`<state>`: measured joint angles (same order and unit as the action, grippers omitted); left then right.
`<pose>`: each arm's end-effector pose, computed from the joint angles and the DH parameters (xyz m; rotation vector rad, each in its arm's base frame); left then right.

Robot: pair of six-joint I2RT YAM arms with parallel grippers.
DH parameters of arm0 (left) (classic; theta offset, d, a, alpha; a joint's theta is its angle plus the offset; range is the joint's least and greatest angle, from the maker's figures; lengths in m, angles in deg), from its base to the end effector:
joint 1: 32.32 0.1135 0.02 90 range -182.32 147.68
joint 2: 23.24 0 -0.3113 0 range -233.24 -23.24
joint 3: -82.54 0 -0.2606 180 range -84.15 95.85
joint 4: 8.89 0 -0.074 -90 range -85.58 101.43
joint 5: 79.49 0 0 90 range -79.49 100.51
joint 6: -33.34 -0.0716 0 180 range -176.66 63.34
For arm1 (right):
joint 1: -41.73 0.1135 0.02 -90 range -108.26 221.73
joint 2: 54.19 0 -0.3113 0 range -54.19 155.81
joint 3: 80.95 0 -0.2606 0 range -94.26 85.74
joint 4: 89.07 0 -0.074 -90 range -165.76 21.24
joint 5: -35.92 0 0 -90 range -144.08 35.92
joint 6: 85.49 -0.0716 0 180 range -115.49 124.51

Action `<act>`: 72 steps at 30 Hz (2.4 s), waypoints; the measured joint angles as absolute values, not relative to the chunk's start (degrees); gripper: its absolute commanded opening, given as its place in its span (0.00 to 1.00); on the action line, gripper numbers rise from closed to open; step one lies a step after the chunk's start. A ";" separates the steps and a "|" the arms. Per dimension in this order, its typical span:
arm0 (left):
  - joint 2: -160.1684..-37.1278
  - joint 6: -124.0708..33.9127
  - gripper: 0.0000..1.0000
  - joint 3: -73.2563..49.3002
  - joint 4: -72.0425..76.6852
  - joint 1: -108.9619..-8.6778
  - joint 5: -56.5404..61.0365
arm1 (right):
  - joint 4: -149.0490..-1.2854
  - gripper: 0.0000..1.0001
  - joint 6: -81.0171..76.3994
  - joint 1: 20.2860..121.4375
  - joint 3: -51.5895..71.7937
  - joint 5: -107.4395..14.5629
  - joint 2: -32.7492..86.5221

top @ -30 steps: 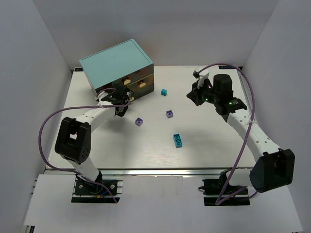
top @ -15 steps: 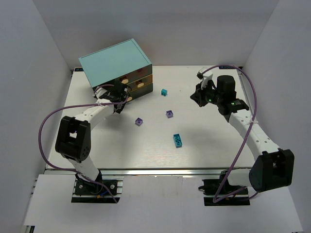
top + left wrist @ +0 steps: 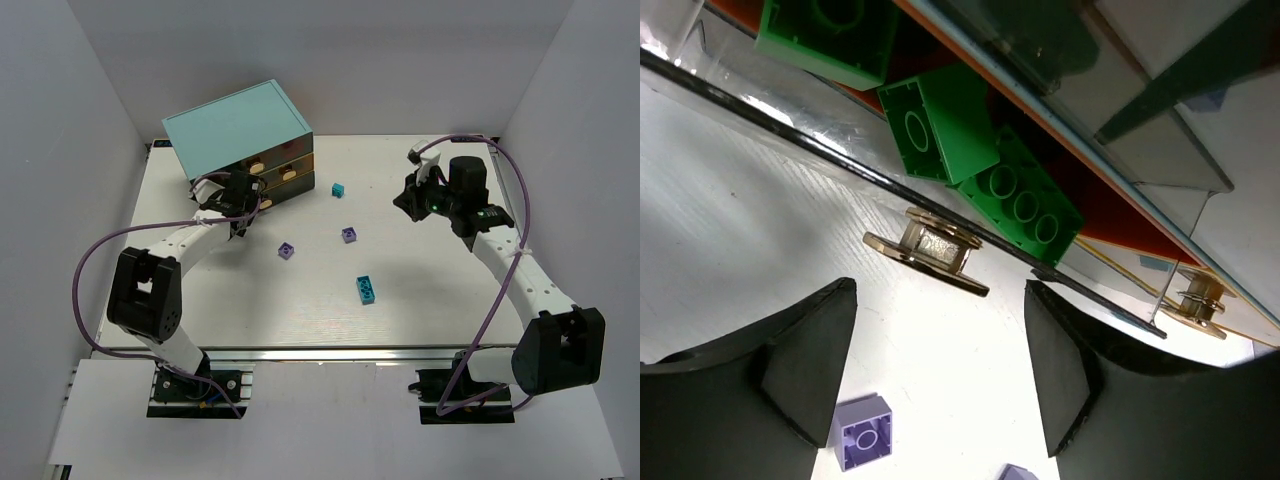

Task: Sort the legos into containers by color

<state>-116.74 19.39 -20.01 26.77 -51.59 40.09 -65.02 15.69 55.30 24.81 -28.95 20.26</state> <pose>0.3646 -0.0900 0.2452 -1.2899 1.9394 -0.1827 0.3075 0.1055 0.3554 -0.6960 1.8545 0.4633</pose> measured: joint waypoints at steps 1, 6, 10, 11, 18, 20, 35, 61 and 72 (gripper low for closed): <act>-116.74 19.22 0.77 -20.01 26.73 -51.54 40.07 | -65.02 0.00 15.71 55.23 24.81 -28.80 20.26; -116.71 18.54 0.50 -20.03 26.40 -51.59 39.94 | -65.00 0.00 15.73 54.82 24.81 -28.56 20.26; -115.53 19.00 0.24 -21.43 25.33 -51.87 38.85 | -65.00 0.00 15.88 54.42 25.01 -28.36 20.26; -114.72 19.24 0.22 -22.30 25.31 -51.96 38.54 | -65.02 0.00 15.90 54.31 25.25 -28.32 20.26; -108.84 21.64 0.11 -24.71 27.63 -52.16 37.99 | -64.15 0.00 16.12 53.99 26.03 -27.88 20.26; -107.49 23.20 0.10 -24.71 29.40 -52.16 38.28 | -64.10 0.00 16.14 53.83 26.10 -27.73 20.26; -105.61 36.40 0.37 -30.02 35.28 -51.11 44.42 | -63.82 0.00 16.47 53.00 26.58 -26.88 20.26; -115.86 30.74 0.86 -23.02 31.34 -48.13 44.60 | -63.45 0.00 17.30 50.69 27.52 -26.81 19.30; -115.47 27.02 0.73 -23.20 27.60 -48.16 41.73 | -61.94 0.32 21.02 50.47 27.54 -22.77 19.26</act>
